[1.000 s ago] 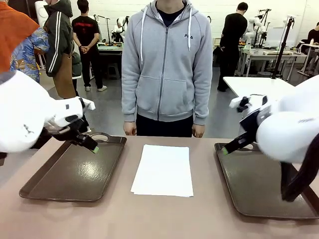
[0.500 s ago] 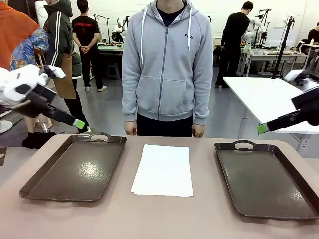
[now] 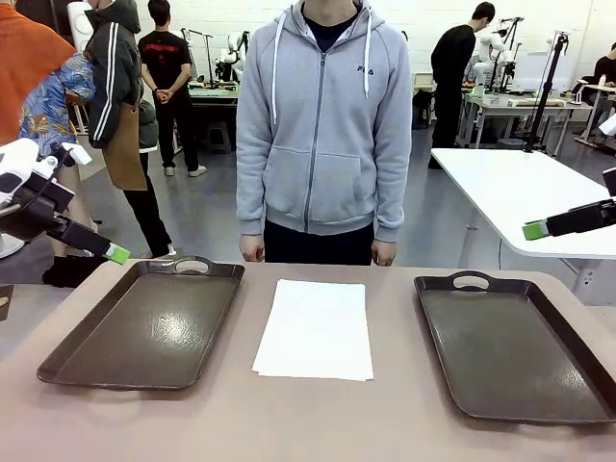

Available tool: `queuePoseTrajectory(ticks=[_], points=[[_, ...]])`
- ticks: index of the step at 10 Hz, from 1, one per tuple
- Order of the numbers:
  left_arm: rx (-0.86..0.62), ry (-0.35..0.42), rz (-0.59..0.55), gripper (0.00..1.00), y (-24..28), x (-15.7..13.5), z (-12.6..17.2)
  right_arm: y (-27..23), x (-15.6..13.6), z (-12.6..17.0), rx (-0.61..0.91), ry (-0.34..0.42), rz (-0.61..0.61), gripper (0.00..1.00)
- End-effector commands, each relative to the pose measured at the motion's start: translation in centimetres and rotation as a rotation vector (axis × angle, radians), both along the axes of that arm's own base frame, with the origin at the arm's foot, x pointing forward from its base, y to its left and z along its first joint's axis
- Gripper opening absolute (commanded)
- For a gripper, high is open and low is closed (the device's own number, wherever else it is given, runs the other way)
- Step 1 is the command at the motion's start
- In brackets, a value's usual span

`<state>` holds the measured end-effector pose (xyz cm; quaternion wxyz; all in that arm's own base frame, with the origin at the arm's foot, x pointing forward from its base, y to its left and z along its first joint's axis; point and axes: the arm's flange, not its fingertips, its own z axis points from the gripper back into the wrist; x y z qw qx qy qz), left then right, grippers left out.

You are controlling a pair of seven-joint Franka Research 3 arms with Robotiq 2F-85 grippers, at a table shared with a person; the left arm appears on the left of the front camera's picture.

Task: Sort the A4 documents.
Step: Receive the A4 Paper.

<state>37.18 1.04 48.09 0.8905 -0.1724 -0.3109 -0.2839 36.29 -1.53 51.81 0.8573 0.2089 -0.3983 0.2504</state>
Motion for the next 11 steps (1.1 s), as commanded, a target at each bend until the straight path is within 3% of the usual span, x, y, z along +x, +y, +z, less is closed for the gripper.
queuePoseTrajectory(ticks=[1, 11], points=[[0.098, 0.036, 0.013, 1.0, -0.8, -3.7, -3.4, -0.2, -1.1, -2.9, 0.018, 0.014, 0.012, 1.0], [-0.014, -0.004, -0.126, 1.0, -0.5, -3.9, -1.9, -0.5, -1.2, -2.8, 0.023, 0.01, 0.002, 1.0]])
